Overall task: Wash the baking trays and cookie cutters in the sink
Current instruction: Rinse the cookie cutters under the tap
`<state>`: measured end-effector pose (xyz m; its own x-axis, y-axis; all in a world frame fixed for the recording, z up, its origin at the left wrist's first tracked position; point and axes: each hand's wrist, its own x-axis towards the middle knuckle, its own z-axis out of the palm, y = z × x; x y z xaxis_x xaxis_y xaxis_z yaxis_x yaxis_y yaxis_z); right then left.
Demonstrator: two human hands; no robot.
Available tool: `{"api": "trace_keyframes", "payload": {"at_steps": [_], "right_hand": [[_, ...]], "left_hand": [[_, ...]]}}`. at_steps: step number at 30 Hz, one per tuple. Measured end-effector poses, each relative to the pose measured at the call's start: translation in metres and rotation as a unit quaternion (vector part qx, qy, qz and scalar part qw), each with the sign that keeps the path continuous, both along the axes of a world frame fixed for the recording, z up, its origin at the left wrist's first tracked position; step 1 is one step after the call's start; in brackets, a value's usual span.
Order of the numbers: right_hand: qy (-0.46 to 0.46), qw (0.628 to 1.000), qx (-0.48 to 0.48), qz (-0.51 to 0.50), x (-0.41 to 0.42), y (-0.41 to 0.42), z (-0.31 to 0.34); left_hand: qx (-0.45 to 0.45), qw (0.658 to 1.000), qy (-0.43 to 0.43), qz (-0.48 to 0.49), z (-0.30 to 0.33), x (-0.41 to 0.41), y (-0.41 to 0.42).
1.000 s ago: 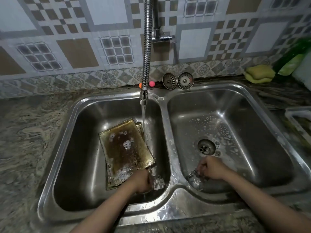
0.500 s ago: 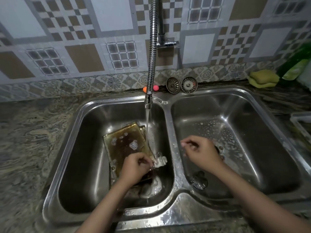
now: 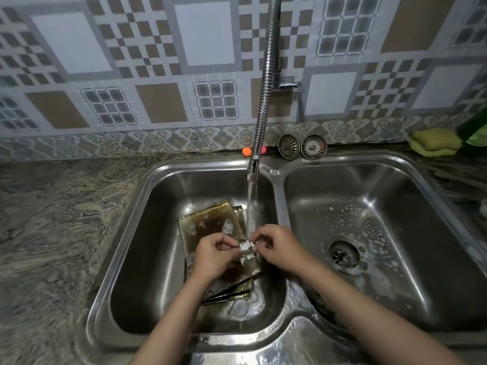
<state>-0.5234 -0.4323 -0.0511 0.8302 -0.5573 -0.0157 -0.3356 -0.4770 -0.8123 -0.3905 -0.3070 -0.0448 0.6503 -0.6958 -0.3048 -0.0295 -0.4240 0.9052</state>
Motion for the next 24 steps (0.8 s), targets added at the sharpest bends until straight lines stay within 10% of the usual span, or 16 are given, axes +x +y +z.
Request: {"api": "trace_keyframes", "payload": {"at_steps": [16, 24], "right_hand": [[-0.009, 0.999, 0.032, 0.040, -0.001, -0.010, -0.007], [-0.069, 0.984, 0.152, -0.056, -0.001, -0.019, -0.002]], "left_hand": [[0.045, 0.997, 0.070, 0.004, -0.019, 0.003, 0.015], [0.182, 0.953, -0.070, -0.231, -0.038, -0.004, 0.012]]}}
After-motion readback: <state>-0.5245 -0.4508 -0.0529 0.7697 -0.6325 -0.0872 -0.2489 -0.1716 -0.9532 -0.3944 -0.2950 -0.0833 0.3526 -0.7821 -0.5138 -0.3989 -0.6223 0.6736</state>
